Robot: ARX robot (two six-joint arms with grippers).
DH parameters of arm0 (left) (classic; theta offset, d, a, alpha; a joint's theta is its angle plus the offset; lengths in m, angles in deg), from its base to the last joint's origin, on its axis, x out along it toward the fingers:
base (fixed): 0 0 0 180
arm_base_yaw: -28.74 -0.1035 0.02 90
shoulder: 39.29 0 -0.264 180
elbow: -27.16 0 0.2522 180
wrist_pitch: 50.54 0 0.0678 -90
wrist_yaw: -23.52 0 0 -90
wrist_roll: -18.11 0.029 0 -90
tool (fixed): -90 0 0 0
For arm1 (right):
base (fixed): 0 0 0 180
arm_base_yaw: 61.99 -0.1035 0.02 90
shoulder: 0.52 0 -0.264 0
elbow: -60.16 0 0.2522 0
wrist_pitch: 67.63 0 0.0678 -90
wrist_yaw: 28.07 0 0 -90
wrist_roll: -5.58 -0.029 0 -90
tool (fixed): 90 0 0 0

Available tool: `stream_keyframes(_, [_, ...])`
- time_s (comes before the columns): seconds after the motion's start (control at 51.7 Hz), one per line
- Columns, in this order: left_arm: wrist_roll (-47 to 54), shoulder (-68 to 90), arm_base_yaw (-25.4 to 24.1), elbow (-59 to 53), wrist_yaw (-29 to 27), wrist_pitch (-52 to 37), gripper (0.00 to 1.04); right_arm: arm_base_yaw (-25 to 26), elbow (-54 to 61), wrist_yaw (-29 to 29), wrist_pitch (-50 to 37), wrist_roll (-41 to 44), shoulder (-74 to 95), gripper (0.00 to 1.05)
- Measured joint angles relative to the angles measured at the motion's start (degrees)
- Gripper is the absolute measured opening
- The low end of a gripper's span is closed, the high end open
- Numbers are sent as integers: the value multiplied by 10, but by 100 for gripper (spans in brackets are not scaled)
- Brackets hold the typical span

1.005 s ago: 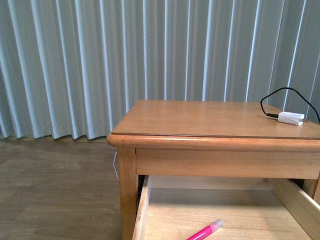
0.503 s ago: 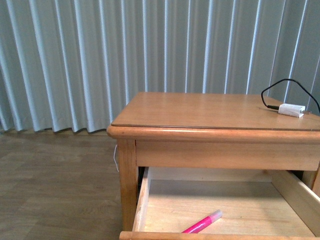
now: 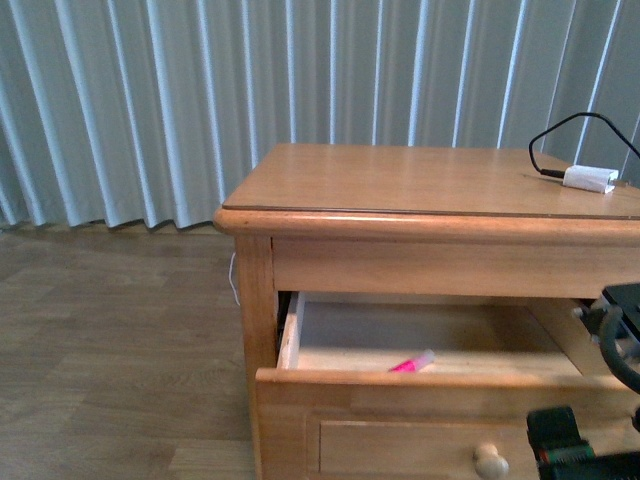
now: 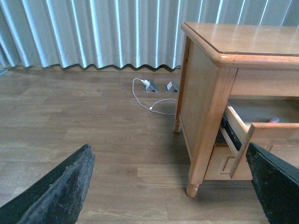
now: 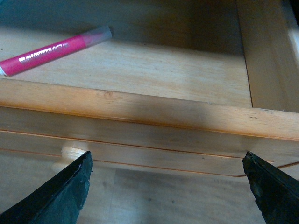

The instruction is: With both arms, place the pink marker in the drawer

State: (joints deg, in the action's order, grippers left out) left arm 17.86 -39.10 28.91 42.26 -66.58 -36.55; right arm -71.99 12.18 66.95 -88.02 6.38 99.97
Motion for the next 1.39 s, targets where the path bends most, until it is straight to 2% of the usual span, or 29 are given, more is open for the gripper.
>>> stream_keyframes(0.329, [0, 0, 0, 0, 0, 0, 98, 2, -120, 36, -141, -12, 171, 96])
stream_keyframes(0.657, [0, 0, 0, 0, 0, 0, 98, 2, -193, 39, -196, -49, 261, 96])
stream_keyframes(0.889, [0, 0, 0, 0, 0, 0, 98, 5, -195, 32, -192, -52, 262, 96])
stream_keyframes(1.044, [0, 0, 0, 0, 0, 0, 98, 11, -186, 7, -167, -56, 243, 96])
stream_keyframes(1.218, [0, 0, 0, 0, 0, 0, 98, 10, -133, -19, -105, -52, 167, 96])
stream_keyframes(1.392, [0, 0, 0, 0, 0, 0, 98, -3, -37, -41, -3, -54, 13, 96])
